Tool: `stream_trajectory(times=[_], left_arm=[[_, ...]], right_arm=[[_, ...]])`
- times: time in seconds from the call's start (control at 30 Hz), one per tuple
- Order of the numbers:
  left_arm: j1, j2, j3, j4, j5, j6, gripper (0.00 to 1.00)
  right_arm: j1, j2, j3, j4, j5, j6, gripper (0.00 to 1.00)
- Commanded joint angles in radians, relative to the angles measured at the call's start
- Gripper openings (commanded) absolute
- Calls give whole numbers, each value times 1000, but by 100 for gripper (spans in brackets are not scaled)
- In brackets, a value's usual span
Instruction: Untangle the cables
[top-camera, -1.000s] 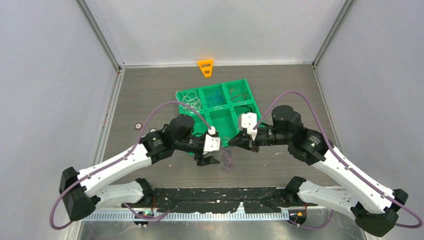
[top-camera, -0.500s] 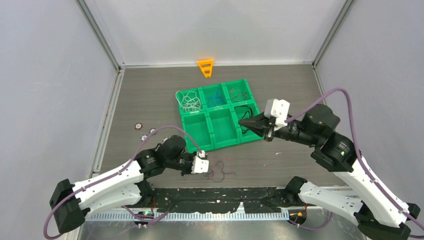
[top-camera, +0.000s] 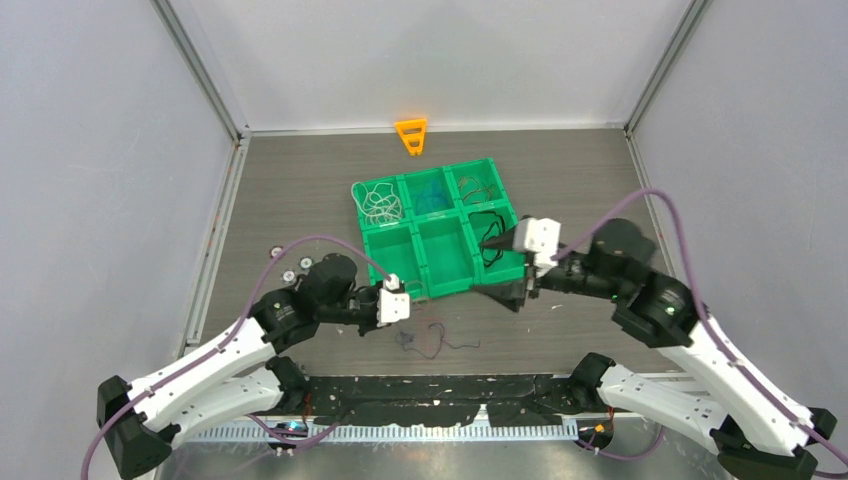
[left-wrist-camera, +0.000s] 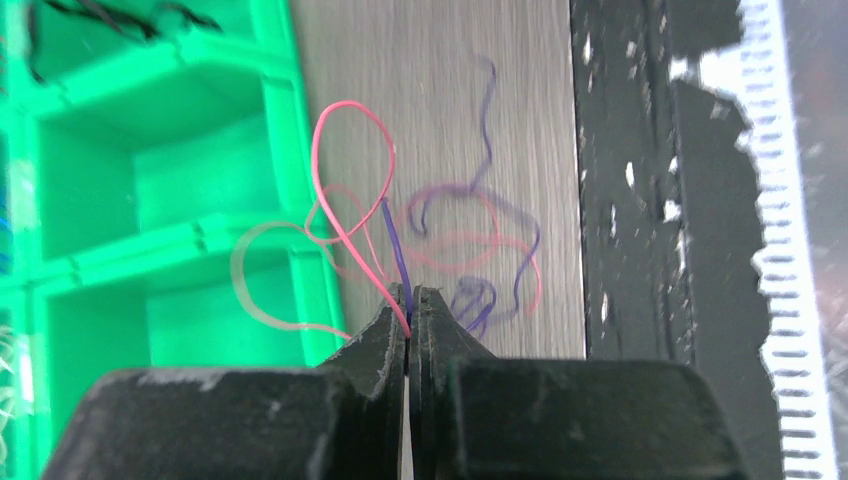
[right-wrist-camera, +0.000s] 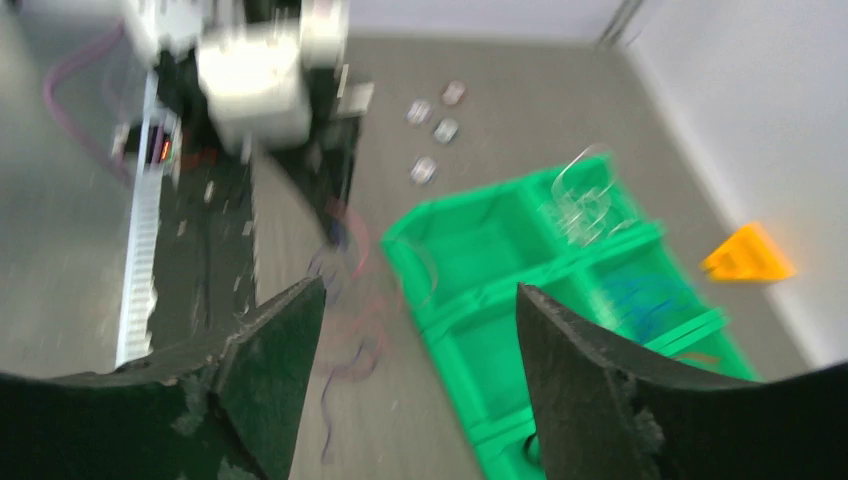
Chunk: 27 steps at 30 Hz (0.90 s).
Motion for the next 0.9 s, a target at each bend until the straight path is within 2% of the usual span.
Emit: stream_trajectory(times=[0.0, 0.17, 0.4, 0.47, 0.5, 0.57, 0.63, 0.67, 0.73, 0.87], left_arm=[[3, 23, 131, 60, 108, -116, 0], [3, 54, 169, 80, 130, -131, 0], [3, 74, 171, 84, 145, -129, 0], [3, 72, 166, 91, 138, -125, 0], [3, 71, 164, 94, 134, -123, 0], [3, 71, 159, 103, 129, -123, 0], [3, 74, 158, 103, 132, -120, 0], [3, 75, 155, 101, 131, -120, 0], [3, 77, 147, 83, 113, -114, 4], [3, 74, 86, 17, 48, -61, 15]], right_arm=[[-1, 42, -151, 13, -145, 25, 81], [-1, 150, -197, 165, -232, 73, 84], [12, 266, -144, 303, -293, 174, 79], [23, 272, -151, 322, -302, 192, 71], [35, 274, -161, 325, -302, 194, 62], [50, 281, -178, 334, -294, 196, 50], [56, 290, -186, 346, -291, 202, 30], [56, 293, -181, 351, -282, 203, 12], [56, 285, -146, 342, -244, 208, 6], [49, 238, -40, 329, -153, 223, 5]])
